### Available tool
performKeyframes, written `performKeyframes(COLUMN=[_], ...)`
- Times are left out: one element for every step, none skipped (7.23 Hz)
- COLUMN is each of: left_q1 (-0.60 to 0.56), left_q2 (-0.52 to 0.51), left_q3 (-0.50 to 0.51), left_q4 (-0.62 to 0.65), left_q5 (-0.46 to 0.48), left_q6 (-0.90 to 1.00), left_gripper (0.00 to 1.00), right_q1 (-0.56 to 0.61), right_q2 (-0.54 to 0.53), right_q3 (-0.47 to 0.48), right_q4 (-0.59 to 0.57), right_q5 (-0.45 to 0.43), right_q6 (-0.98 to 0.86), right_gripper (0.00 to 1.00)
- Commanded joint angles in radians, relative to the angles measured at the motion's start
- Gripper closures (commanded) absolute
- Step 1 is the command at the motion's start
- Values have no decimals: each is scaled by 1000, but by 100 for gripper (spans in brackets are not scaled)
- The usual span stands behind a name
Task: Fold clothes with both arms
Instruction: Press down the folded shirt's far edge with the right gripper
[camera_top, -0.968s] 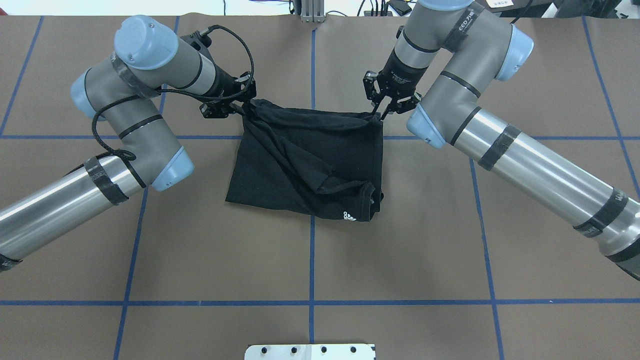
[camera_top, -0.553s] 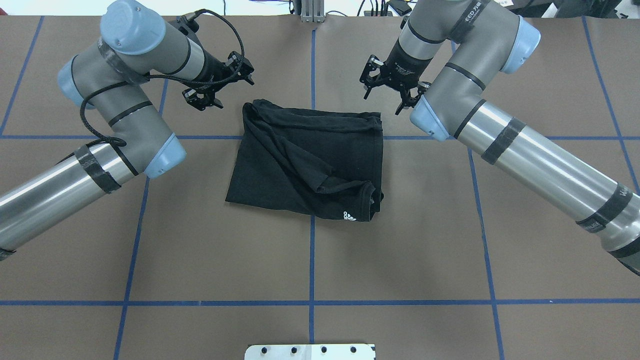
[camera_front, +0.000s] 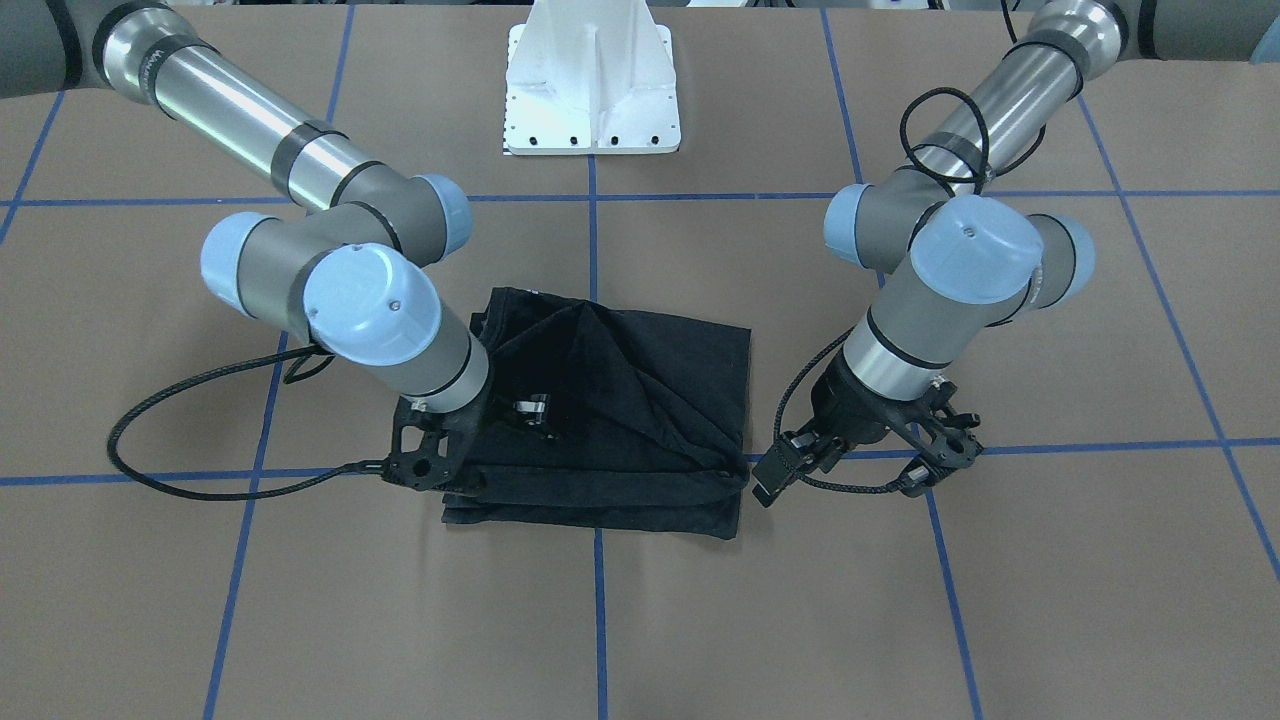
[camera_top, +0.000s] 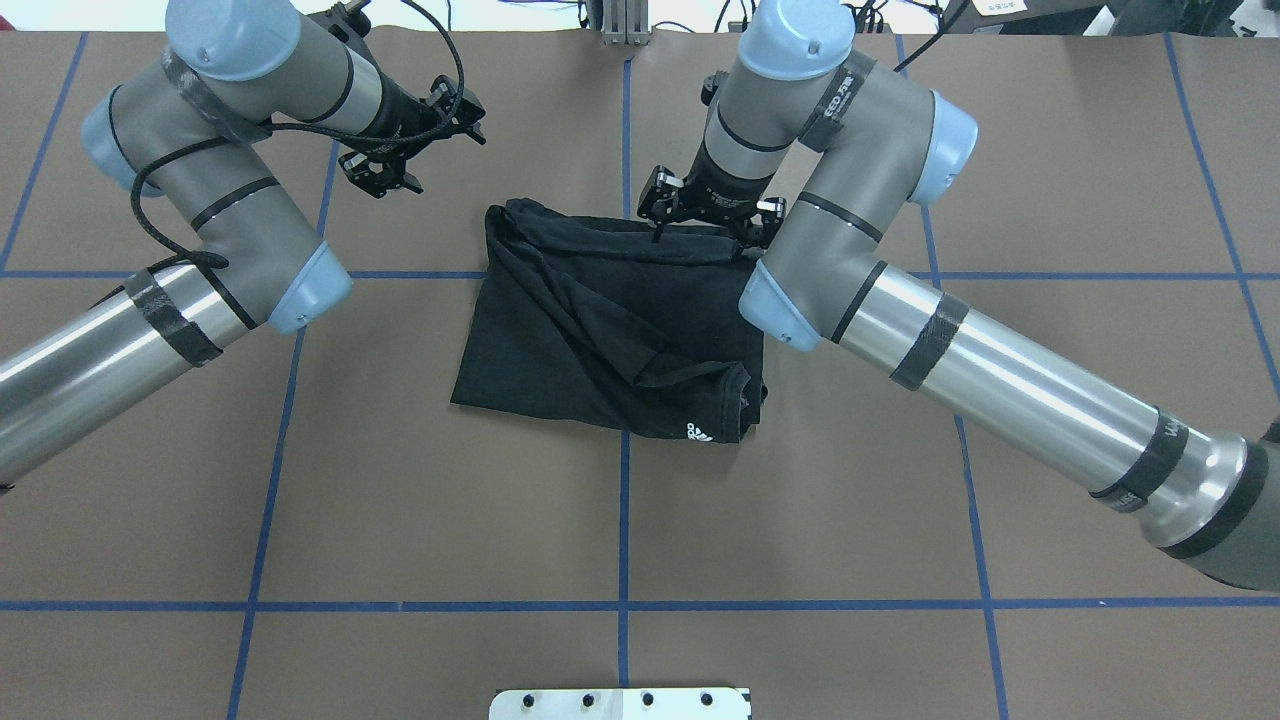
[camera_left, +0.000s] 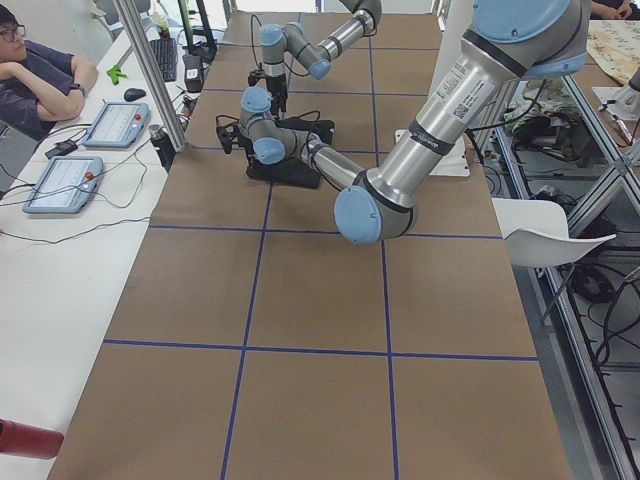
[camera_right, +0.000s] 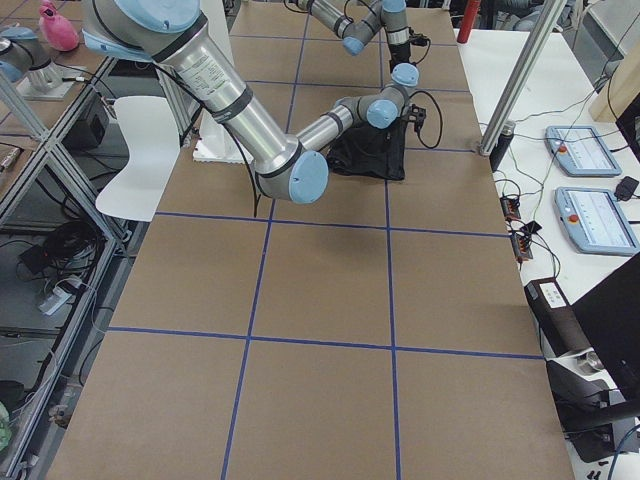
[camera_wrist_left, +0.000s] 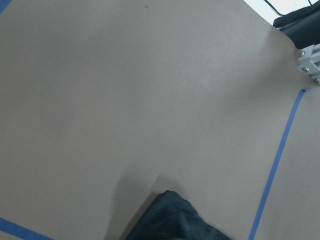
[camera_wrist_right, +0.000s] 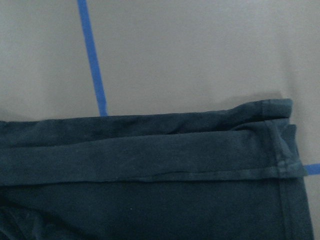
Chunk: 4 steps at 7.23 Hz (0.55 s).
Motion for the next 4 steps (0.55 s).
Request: performKeyframes(left_q1=[-5,-5,-5,-5], left_q2=[9,9,9,9], left_q3=[-2,-5,-8,-7], left_q4=[2,2,8,11], left_q5=[-1,-3,-4,-4], left_q6=[26,26,26,26], left_gripper=[0,0,0,0], right_q1=[-31,-48,-56,-61], right_q2=[0,-24,-44,-58], right_q3=[-5,-16,-16,-16], right_q4=[84,188,260,284], right_q5=[-49,-49,-46,-43], right_q6=[-145,-151,-154,-187], right_gripper=[1,1,2,5])
